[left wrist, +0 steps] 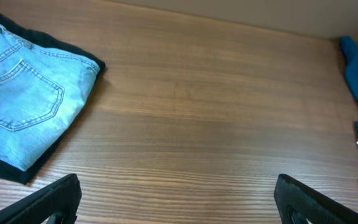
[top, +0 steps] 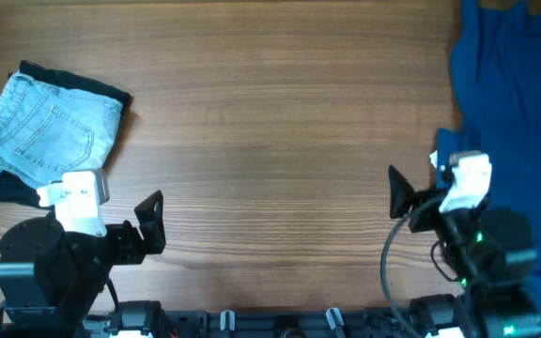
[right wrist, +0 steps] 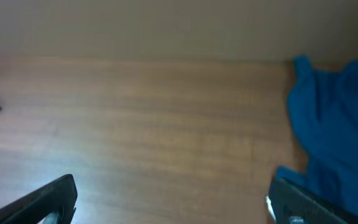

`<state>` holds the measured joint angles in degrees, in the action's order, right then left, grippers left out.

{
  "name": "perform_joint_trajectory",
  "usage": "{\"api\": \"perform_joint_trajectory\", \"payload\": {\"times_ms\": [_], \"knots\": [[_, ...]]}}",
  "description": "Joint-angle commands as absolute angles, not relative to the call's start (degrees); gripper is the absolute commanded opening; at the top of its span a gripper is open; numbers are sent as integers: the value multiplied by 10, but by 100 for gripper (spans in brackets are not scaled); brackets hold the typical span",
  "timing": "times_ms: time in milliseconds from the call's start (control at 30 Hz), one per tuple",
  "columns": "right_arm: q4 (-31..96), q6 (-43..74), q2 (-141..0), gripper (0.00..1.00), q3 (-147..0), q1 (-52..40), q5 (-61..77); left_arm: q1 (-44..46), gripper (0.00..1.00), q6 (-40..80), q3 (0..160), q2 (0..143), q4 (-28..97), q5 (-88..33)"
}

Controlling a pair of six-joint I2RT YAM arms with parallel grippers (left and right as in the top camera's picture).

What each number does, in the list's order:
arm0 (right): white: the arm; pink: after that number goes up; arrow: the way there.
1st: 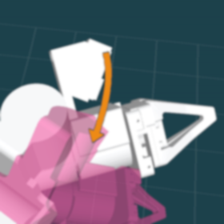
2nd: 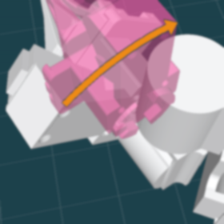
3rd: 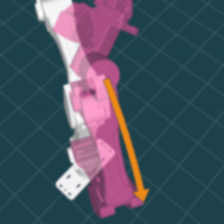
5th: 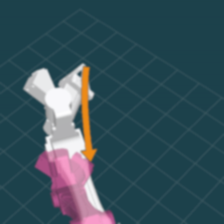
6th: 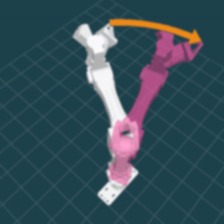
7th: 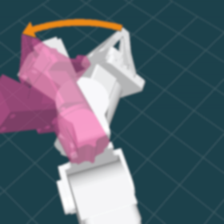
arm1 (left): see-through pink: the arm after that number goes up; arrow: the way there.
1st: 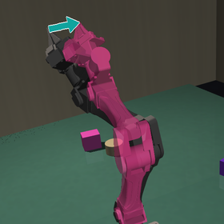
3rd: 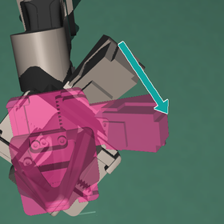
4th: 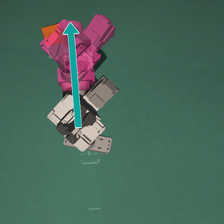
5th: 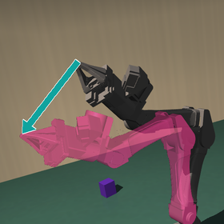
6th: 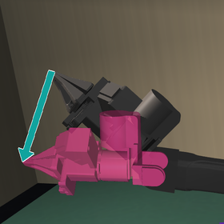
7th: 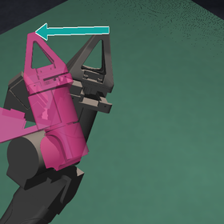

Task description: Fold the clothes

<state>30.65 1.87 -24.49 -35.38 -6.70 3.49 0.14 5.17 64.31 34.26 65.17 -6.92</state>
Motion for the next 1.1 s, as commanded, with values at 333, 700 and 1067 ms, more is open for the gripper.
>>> {"api": "perform_joint_trajectory", "payload": {"times_ms": [333,700,1067], "knots": [[-13,2,-2,100,-43,-61,77,1,100,43,639,341,650,-76],[-1,15,-2,100,-3,-61,30,1,100,43,639,341,650,-76],[-1,15,-2,100,-3,-61,30,1,100,43,639,341,650,-76]]}}
